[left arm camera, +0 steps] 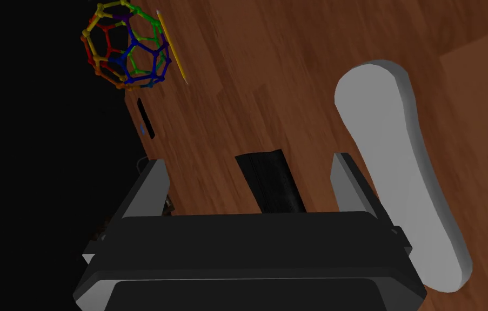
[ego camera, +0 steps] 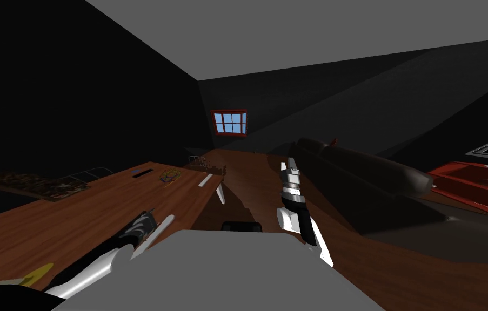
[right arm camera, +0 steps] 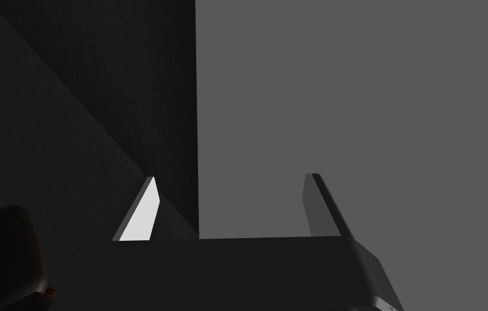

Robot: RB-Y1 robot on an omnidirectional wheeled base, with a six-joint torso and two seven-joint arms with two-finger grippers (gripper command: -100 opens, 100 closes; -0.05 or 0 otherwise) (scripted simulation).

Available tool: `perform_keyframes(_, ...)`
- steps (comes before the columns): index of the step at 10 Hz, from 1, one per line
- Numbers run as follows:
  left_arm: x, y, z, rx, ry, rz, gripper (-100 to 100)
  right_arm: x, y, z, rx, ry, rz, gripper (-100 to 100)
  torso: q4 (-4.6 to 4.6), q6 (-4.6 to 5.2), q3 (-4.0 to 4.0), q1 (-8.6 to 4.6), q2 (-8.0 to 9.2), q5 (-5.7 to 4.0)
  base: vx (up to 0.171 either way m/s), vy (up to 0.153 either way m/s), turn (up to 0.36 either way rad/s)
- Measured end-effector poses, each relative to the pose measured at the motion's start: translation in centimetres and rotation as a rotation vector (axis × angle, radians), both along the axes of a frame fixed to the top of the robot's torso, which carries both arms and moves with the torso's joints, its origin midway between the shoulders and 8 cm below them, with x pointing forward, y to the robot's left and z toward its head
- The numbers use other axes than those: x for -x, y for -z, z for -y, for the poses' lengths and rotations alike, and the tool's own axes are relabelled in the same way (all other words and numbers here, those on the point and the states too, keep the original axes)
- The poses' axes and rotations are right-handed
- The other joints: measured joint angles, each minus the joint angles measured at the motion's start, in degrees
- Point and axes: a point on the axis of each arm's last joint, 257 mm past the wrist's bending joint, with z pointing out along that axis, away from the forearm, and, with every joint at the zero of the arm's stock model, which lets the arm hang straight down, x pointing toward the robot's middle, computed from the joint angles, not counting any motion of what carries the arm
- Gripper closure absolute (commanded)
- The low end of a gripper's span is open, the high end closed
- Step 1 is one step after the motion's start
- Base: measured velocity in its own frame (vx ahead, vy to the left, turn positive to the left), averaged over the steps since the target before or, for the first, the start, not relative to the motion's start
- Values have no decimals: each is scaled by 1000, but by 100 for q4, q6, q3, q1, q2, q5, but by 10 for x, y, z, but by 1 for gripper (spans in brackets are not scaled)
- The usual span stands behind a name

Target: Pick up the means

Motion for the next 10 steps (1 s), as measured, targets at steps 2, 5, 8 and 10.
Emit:
perform_keyframes(2, 27, 15, -11, 60, -56, -50, -100, 0, 0, 0, 0, 0, 0, 0, -1, 1, -4, 2, -7, 1, 55, 11, -110)
perform_keyframes(5, 68, 44, -22, 159, -149, -121, -100, 0, 0, 0, 0, 0, 0, 0, -1, 3, -3, 5, -6, 2, 45, 16, -100)
perform_keyframes(8, 108, 64, -26, 248, -233, -180, -100, 0, 0, 0, 0, 0, 0, 0, -1, -1, -2, 4, -3, 1, 44, 18, -112)
perform_keyframes(10, 134, 78, -25, 312, -292, -214, -100, 0, 0, 0, 0, 0, 0, 0, 0, -1, -1, 8, -2, 2, 41, 29, -104)
